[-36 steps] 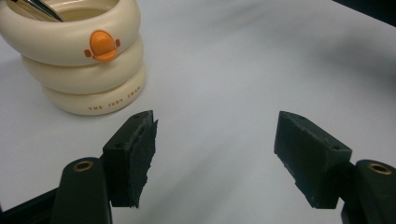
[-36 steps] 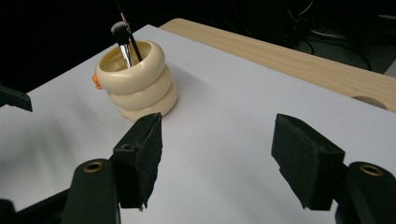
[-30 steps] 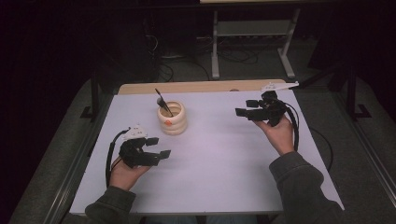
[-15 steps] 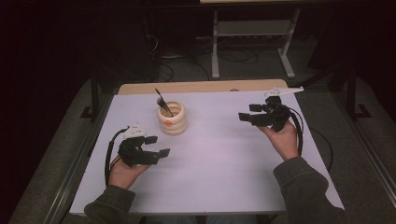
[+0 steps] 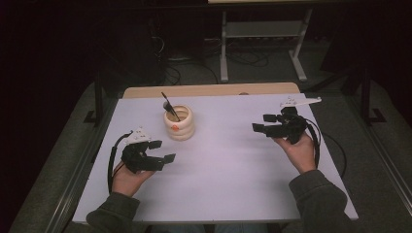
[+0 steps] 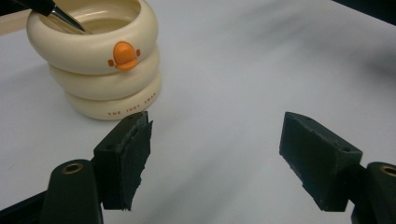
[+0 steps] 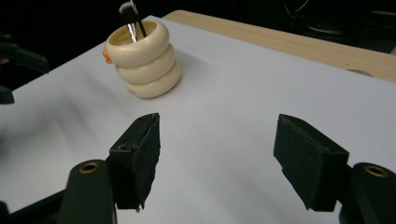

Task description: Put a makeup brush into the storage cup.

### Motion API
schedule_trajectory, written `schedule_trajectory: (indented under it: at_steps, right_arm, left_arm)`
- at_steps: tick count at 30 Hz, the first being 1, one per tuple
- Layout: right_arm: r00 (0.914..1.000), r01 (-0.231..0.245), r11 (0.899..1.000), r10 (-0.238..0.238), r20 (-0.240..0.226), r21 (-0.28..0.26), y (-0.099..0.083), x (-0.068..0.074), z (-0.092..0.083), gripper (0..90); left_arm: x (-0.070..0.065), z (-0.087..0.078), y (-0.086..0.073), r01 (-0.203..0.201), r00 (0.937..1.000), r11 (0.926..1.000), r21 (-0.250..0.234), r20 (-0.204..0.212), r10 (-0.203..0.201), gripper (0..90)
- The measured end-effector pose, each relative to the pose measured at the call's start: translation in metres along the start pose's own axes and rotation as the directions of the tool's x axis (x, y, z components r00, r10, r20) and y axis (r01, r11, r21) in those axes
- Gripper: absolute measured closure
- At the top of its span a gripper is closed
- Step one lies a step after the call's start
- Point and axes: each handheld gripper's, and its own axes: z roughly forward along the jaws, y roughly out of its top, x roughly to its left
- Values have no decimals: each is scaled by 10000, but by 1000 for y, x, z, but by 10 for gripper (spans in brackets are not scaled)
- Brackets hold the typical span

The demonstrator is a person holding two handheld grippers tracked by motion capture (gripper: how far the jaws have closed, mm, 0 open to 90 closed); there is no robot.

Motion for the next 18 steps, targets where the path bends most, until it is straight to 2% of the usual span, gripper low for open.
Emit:
schedule_trajectory:
  at_steps: [9, 11, 14, 18]
  right_arm:
    - [10000, 92, 9996, -92, 21, 251, -15, 3, 1, 302]
    - [10000, 59, 9995, -60, 26, 315, -17, 5, 0, 299]
    - [9998, 177, 9995, -179, 81, 265, -21, 6, -3, 298]
    - [9998, 94, 9997, -97, 151, 225, -26, 7, -4, 293]
  left_arm:
    - [2, -2, -2, -120, 9999, 9999, 47, -39, 120, 233]
    - [2, -3, -3, -40, 10000, 10000, 2, -66, 40, 232]
    - [3, -5, -6, 14, 10000, 10000, -31, -24, -15, 231]
    - [3, -6, -8, -10, 10000, 10000, -21, -48, 10, 231]
